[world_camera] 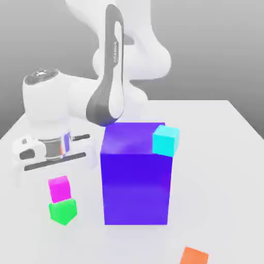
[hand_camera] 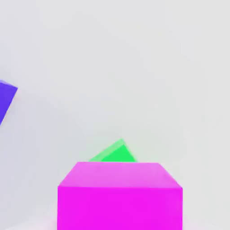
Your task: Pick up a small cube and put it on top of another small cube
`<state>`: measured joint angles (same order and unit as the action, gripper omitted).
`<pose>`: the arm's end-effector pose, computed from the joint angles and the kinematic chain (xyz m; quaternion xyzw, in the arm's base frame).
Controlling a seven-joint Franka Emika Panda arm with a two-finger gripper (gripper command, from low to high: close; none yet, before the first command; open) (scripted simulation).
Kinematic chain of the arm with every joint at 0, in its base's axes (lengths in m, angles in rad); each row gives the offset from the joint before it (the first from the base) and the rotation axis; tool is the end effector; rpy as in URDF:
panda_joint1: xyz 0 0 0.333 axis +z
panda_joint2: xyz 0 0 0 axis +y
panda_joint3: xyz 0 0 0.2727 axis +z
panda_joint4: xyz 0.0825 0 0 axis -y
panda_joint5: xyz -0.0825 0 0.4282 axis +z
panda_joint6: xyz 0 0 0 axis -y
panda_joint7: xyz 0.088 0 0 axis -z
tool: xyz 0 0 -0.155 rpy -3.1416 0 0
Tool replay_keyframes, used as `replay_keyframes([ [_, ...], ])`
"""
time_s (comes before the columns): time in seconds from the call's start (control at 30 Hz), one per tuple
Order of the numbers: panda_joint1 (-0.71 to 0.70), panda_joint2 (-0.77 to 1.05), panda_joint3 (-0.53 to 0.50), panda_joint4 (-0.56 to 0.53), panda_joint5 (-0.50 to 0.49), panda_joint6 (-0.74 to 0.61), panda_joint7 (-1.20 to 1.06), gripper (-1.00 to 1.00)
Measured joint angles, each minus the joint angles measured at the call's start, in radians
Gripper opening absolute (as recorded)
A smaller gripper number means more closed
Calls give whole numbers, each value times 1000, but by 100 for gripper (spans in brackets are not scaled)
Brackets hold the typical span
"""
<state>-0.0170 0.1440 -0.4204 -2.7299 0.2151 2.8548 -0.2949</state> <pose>0.3535 -0.1916 0.0490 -0.9851 0.1718 0.0000 0.0009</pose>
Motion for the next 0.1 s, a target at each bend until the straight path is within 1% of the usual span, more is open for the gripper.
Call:
replay_keyframes([
  [0.1, 0, 0, 0, 0, 0, 0, 0, 100],
])
